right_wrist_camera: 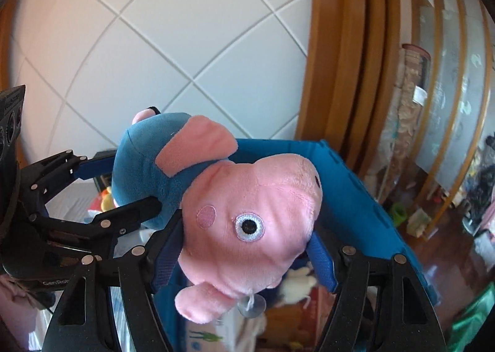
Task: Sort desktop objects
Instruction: 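Carry the blue-outfit pig with the right tool and release it into the bin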
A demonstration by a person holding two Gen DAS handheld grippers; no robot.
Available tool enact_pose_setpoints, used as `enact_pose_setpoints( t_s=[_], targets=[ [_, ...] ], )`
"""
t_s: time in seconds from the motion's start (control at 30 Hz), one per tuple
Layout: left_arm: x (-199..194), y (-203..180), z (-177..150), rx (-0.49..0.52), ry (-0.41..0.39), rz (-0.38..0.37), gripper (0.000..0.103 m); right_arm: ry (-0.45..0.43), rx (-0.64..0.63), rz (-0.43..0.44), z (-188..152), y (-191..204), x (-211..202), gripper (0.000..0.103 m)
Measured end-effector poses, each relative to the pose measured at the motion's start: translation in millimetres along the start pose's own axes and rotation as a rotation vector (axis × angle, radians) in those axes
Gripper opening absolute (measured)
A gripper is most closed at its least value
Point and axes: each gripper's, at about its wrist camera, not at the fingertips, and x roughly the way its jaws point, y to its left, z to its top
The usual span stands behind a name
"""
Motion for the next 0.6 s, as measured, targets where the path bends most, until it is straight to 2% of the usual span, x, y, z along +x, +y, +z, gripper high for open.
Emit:
enact_pose_setpoints(
  t_s=[0.07,0.17,0.3,0.33,0.4,0.53,0.57,0.6],
  targets=[
    [25.8,-18.0,2.8,0.004,0.048,-0.005,0.068,0.033,0.034,-0.011,-9.5,-24.0,8.7,0.073],
    [64.0,-41.3,-0.2,0.019,0.168,-0.004,0.068,0.100,0.061,-0.044,-30.0,-48.9,22.2,0.065],
    [91.1,-53.4,-10.5,0.028,0.249,0.034,0.068,0.181,0.094,-0.068,-51.8,-78.5,45.5,0.066],
    [90.1,-49.5,-16.6,0.019,0.253,0.040,0.068,0.191,0.105,-0.072,-56.1,-84.8,50.0,0.068],
    [87.2,-44.5,-18.7,-0.003,0.250,0.058,0.068,0.197,0.122,-0.070,-60.6,-98.9,58.8,0.080],
    [68.9,-42.4,-25.9,-0.035,0.206,0.103,0.068,0.189,0.130,-0.064,-64.2,-100.6,57.8,0.093],
    [61.4,-39.0,-27.2,-0.043,0.196,0.115,0.068,0.184,0.130,-0.068,-64.8,-99.7,55.9,0.102],
    [59.1,-33.1,-26.9,-0.047,0.186,0.129,0.069,0.176,0.131,-0.071,-65.8,-98.6,53.5,0.103]
  ],
)
